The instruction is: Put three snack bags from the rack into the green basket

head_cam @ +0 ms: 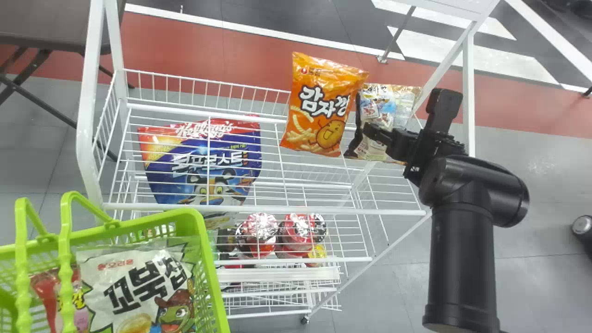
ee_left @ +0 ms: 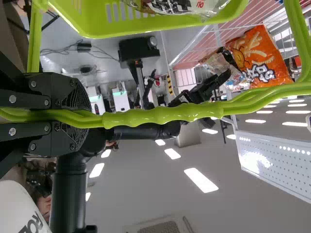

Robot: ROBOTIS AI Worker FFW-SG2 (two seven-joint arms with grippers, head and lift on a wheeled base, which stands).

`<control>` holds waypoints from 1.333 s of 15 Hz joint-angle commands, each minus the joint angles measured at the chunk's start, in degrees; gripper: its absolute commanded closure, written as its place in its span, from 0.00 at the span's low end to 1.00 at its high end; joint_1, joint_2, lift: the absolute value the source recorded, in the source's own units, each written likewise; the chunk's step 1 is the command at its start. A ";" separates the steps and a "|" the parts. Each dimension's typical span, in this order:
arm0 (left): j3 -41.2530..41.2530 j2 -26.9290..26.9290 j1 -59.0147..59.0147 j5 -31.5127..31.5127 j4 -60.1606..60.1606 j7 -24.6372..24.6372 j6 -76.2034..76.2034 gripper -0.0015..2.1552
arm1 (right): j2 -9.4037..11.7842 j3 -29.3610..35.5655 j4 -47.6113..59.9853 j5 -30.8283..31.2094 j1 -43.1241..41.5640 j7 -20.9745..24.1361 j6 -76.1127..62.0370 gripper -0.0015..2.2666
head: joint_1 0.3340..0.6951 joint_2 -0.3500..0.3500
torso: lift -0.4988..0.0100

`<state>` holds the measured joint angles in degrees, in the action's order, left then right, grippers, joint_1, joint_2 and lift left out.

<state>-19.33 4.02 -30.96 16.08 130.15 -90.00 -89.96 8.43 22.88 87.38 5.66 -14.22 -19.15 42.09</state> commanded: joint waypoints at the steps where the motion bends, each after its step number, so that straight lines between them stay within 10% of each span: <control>1: -0.18 0.02 -0.33 0.00 0.02 -0.57 -0.07 1.00 | -0.17 -0.55 0.42 0.67 0.16 0.60 2.69 0.92 | 1.00 0.00 | 0.98; 6: -0.09 -0.07 -0.50 0.09 0.11 -0.57 -0.07 1.00 | -1.48 1.91 9.48 -1.09 4.64 2.01 5.68 0.99 | 1.00 0.00 | 0.98; 16: 0.53 -0.24 -0.33 0.00 0.20 -0.57 -0.07 1.00 | -8.34 6.48 59.22 -31.76 28.37 1.92 38.90 0.99 | 1.00 0.00 | 0.98; 20: 0.70 -0.33 -0.41 0.00 0.28 -0.57 -0.07 1.00 | -8.48 -1.69 66.78 -39.49 35.75 0.16 46.64 0.99 | 1.00 0.13 | 0.98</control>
<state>-18.65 3.69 -31.29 16.08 130.43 -90.00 -89.96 0.02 24.89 152.17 -32.39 19.54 -18.78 85.39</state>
